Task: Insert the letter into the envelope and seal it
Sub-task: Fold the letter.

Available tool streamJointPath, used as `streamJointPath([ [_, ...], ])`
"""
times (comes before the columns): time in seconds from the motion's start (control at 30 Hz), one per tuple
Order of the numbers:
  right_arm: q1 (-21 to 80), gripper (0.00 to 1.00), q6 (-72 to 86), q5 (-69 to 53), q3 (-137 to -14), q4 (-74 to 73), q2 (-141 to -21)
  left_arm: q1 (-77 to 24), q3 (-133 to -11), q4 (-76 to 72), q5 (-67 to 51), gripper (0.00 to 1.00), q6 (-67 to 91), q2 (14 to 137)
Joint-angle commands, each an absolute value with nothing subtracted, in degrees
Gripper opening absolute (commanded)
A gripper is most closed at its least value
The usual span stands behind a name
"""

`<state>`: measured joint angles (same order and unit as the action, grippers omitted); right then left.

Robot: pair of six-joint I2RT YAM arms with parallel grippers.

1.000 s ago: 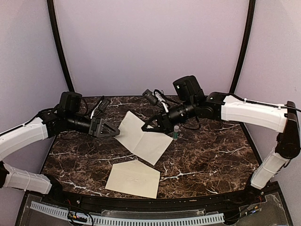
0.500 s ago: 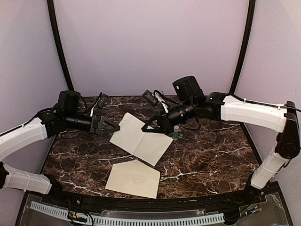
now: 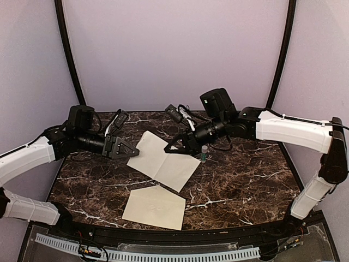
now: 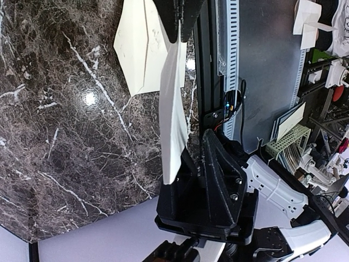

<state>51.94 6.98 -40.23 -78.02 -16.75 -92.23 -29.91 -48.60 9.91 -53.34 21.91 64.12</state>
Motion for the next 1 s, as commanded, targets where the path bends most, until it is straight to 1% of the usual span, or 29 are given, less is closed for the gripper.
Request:
streamJointPath([
  [0.0,51.68,0.0,6.81,-40.34,-79.74,-15.84,-93.51,-30.4,-47.95,6.93,-56.52,0.32,23.27,63.83],
  [0.23,52.71,0.0,6.07,-40.34,-81.2,-17.22,-95.03,-31.37,-44.36,-8.13,-60.49,0.37,33.64,64.94],
  [0.57,53.34,0.0,4.84,-37.76,-81.86,-18.82,-96.5,-31.49,-44.54,-11.84,-56.63,0.39,37.28,65.55],
  [0.67,53.35,0.0,4.83,-36.86,-81.38,-18.4,-95.98,-31.47,-44.95,-10.3,-54.97,0.43,36.5,65.46],
  [0.7,53.35,0.0,4.83,-36.41,-81.06,-18.05,-95.57,-31.47,-45.69,-9.11,-53.93,0.45,35.61,65.29],
  [0.73,53.35,0.0,5.02,-36.25,-80.5,-17.23,-94.94,-31.46,-47.11,-4.76,-52.72,0.46,32.74,64.73],
  [0.77,53.27,0.0,5.2,-36.14,-79.84,-16.4,-94.22,-31.42,-47.9,-2.51,-49.96,0.5,31.09,64.36],
  [0.8,53.22,0.0,5.41,-36.05,-79.17,-15.7,-93.49,-31.23,-49.53,3.2,-48.23,0.53,27.88,63.64],
  [0.83,53.11,0.0,5.59,-36.11,-78.52,-15.0,-92.71,-31.09,-50.08,5.64,-45.59,0.6,26.64,63.2],
  [0.87,52.98,0.0,5.86,-36.24,-77.81,-14.27,-92.01,-30.64,-50.73,9.1,-44.81,0.63,24.77,62.56],
  [0.9,52.84,0.0,6.07,-36.4,-77.22,-13.59,-91.42,-30.44,-50.85,10.44,-44.14,0.69,24.16,62.26],
  [0.97,52.42,0.0,6.66,-37.09,-76.24,-12.44,-90.62,-29.99,-50.48,13.2,-43.72,0.73,23.1,61.45],
])
